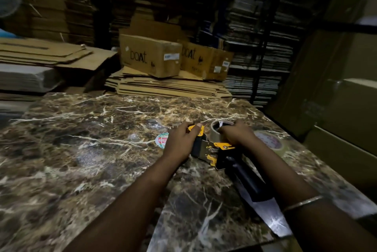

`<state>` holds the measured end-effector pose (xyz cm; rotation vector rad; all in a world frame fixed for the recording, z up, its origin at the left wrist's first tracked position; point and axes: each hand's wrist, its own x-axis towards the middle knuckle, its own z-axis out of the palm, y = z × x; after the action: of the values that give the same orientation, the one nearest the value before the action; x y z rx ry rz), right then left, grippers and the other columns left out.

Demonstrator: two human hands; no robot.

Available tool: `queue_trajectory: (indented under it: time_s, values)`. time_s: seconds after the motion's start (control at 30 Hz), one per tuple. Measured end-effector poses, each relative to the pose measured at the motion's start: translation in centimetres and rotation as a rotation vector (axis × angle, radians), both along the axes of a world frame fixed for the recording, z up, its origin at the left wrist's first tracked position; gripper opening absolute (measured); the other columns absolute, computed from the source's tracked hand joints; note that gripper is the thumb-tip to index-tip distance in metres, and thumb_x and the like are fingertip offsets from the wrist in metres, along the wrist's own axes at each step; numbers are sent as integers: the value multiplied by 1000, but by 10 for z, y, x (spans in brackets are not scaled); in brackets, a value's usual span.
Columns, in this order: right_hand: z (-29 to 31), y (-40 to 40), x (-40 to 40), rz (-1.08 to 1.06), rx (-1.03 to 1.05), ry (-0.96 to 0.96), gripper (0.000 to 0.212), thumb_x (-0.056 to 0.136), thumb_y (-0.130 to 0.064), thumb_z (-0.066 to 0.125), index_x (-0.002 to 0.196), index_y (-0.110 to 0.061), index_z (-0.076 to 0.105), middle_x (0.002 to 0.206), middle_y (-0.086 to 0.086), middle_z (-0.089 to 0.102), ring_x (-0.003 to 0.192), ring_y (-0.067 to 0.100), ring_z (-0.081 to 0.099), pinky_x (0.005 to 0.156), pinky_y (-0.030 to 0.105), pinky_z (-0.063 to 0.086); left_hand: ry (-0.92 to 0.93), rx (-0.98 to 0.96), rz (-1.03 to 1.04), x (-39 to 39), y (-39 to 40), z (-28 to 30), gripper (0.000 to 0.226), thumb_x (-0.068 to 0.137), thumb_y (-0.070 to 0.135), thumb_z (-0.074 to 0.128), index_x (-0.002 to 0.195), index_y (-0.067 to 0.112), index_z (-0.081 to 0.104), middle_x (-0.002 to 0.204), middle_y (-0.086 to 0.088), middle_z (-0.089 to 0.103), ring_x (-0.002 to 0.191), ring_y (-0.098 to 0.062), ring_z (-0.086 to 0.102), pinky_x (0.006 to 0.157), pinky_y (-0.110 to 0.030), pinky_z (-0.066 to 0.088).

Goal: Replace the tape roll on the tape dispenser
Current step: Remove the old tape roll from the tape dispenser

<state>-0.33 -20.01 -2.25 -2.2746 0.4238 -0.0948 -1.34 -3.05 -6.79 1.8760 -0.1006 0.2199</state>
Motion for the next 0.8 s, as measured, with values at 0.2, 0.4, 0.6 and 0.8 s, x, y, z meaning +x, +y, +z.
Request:
queue_trajectory:
  time_s: [0.2,0.4,0.6,0.8]
  values:
    - [-3,-1,-1,-32,292,18,53,80,-28,79,119,0,55,96,11,64,84,25,64,79,38,53,0,-64,25,-4,5,3,42,94,43,59,123,14,65,108,-1,65,99,-19,60,89,-42,52]
    - [-7,2,3,-1,482,-44,47,73,-22,89,108,-3,64,91,14,72,75,27,70,59,31,56,40,-225,58,2,18,1,48,89,40,66,128,13,63,119,-1,65,108,-22,63,94,-42,52]
    - [3,30,25,163,551,-168,65,62,-35,94,114,-9,65,103,13,74,92,31,73,81,48,62,26,-371,170,14,40,8,37,92,14,63,129,16,61,122,-5,64,110,-25,63,96,-49,52]
    - [3,50,36,316,589,-247,45,76,-14,87,115,-7,66,99,12,74,83,25,74,53,27,55,-54,-328,272,16,63,16,23,90,21,61,111,19,70,99,0,69,88,-20,64,77,-39,53]
